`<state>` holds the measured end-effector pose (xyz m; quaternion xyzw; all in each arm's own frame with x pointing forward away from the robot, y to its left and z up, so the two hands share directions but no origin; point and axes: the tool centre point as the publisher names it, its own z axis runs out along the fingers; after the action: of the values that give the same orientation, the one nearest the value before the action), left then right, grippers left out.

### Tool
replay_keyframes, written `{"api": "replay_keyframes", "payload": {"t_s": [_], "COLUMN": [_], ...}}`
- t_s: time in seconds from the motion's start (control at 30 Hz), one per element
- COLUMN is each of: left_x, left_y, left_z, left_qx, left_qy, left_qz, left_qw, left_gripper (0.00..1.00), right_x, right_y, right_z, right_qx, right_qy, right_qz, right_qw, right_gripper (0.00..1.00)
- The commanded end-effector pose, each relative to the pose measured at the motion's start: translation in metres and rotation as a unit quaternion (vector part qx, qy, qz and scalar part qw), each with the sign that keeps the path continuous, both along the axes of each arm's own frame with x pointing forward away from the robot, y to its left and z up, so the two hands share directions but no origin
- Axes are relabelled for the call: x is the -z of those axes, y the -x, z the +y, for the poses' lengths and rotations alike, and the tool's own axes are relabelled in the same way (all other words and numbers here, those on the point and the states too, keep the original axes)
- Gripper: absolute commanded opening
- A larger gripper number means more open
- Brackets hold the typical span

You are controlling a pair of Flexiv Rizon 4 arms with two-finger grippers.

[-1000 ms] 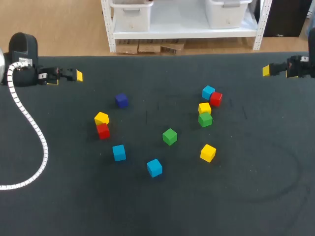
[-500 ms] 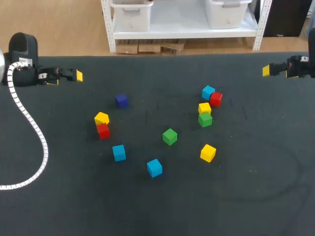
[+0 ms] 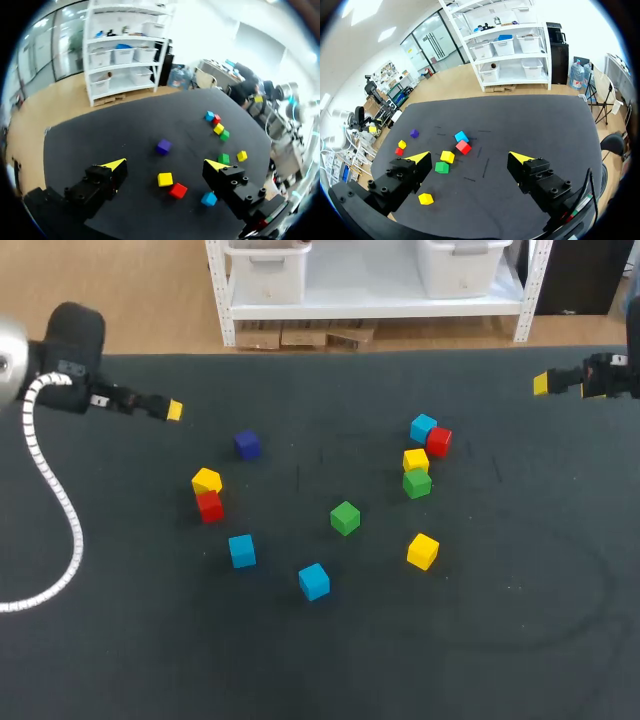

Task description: Place the blue cubes, place green cubes on the blue cubes, place the yellow cubes on the green cubes, then place the red cubes on the yellow cubes, and place purple cube on the red cubes.

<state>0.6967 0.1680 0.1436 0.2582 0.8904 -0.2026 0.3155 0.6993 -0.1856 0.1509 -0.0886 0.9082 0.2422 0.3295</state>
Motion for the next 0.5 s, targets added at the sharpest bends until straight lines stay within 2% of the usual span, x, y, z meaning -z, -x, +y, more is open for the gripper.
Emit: {"api": "replay_keyframes", "payload": {"t_s": [0.03,0.17,0.23,0.43,0.5], "left_x": [-0.004,-0.002,-0.002,0.004,0.005], "left_y": [-0.005,0.002,0.008,0.022,0.027], "left_z": [-0.004,-0.009,-0.010,-0.010,-0.009], "left_qx": [0.050,0.124,0.163,0.269,0.300], "left_qy": [-0.013,-0.059,-0.090,-0.182,-0.189], "left_qz": [0.001,-0.005,-0.013,-0.019,-0.017], "left_qw": [0.999,0.991,0.982,0.946,0.935], "left_gripper": [1.00,1.00,1.00,1.00,1.00], "right_x": [0.000,0.000,0.000,0.000,0.000], "right_y": [0.000,0.000,0.000,0.000,0.000], "right_z": [0.001,0.001,0.001,0.001,0.001], "right_qx": [0.001,0.001,0.001,0.001,0.001], "right_qy": [0.000,0.000,0.000,0.000,0.000], "right_qz": [0.000,0.000,0.000,0.000,0.000], "right_qw": [1.000,1.000,1.000,1.000,1.000], "right_gripper": [1.00,1.00,1.00,1.00,1.00]}}
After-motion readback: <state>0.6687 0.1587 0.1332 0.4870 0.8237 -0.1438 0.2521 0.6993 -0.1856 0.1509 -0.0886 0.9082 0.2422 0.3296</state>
